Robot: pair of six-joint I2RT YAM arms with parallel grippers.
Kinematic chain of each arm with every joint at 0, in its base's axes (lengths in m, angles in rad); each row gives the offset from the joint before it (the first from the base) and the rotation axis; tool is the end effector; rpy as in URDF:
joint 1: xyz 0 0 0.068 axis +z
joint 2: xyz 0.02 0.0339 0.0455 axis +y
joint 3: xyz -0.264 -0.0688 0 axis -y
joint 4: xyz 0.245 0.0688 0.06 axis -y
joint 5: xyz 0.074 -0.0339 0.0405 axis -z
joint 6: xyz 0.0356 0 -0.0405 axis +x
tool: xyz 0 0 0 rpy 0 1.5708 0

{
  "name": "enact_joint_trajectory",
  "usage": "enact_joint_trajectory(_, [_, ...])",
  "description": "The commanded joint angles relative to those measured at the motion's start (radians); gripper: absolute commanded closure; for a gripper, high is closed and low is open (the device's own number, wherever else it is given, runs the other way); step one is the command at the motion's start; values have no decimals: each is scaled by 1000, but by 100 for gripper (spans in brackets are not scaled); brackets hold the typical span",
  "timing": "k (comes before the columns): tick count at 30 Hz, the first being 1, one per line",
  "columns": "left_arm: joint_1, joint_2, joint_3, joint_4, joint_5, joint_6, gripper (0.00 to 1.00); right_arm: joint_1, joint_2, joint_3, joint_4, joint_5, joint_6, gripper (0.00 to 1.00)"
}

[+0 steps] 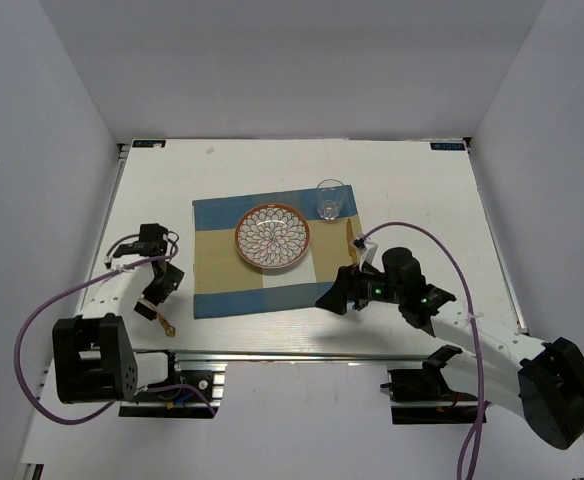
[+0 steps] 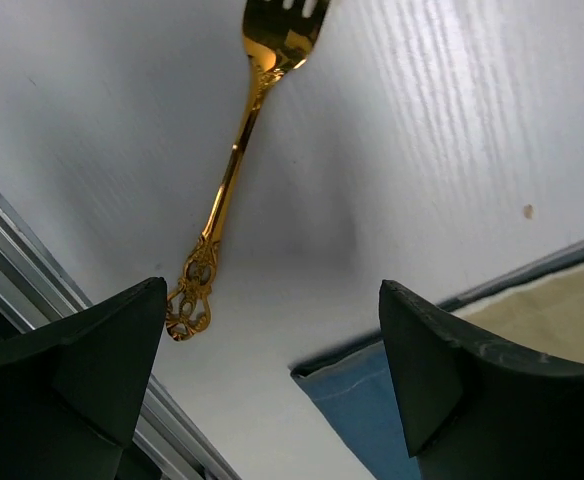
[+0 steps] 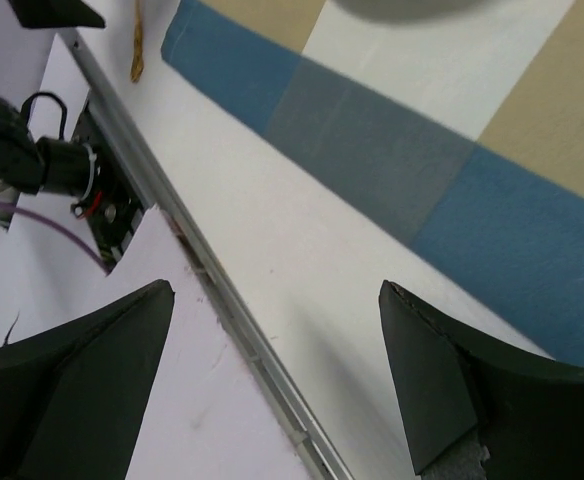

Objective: Set the dinner table for one person

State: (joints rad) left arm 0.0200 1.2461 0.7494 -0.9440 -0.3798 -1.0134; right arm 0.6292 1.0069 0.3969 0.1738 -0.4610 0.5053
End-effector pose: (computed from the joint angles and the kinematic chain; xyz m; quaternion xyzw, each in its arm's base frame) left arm 0.1934 0.0171 0.1935 -0.4948 0.8460 0.1352 0.1459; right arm 0.1605 0.1364 0.2007 -0.1734 0.8119 0.4436 0.3377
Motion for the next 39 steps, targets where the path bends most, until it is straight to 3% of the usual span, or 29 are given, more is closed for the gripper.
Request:
enact_joint_trajectory(1, [47, -20, -25, 73, 59, -16, 4, 24, -4, -33, 161, -73, 39, 11])
enact_joint_trajectory(8, [109, 15, -142, 212, 33, 18, 12, 27, -51, -33, 164, -108, 19, 11])
enact_joint_trajectory(11, [130, 88, -168, 295, 73, 35, 23, 29, -65, -33, 156, -116, 13, 11])
enact_joint_trajectory(12, [130, 126, -173, 327, 79, 35, 34, 29, -67, -36, 156, -119, 15, 11])
enact_joint_trajectory(15, [149, 164, -160, 332, 94, 32, 52, 26, -80, -44, 148, -119, 15, 11])
enact_joint_trajectory(16, [149, 161, -165, 336, 91, 32, 64, 27, -83, -43, 144, -105, 10, 11])
enact_joint_trajectory(18, [161, 158, -173, 356, 97, 41, 80, 26, -94, -40, 122, -91, 6, 11])
enact_joint_trajectory(19, [161, 158, -165, 355, 98, 45, 95, 26, -99, -35, 118, -82, 4, 11])
enact_joint_trajectory(20, [170, 161, -154, 346, 93, 62, 100, 26, -100, -33, 113, -76, 1, 11])
enact_joint_trajectory(26, [150, 150, -26, 194, 18, 116, 100, 24, -77, -23, 104, -59, 13, 11])
enact_joint_trajectory(30, [141, 46, 51, 154, 2, 188, 100, 26, -71, -13, 95, -44, 22, 11])
enact_joint_trajectory(34, [141, -54, 116, 174, 70, 311, 100, 26, -85, -6, 61, -22, 27, 11])
enact_joint_trajectory(39, [132, 7, 221, 197, 266, 543, 100, 26, -123, 20, -8, 16, 10, 11])
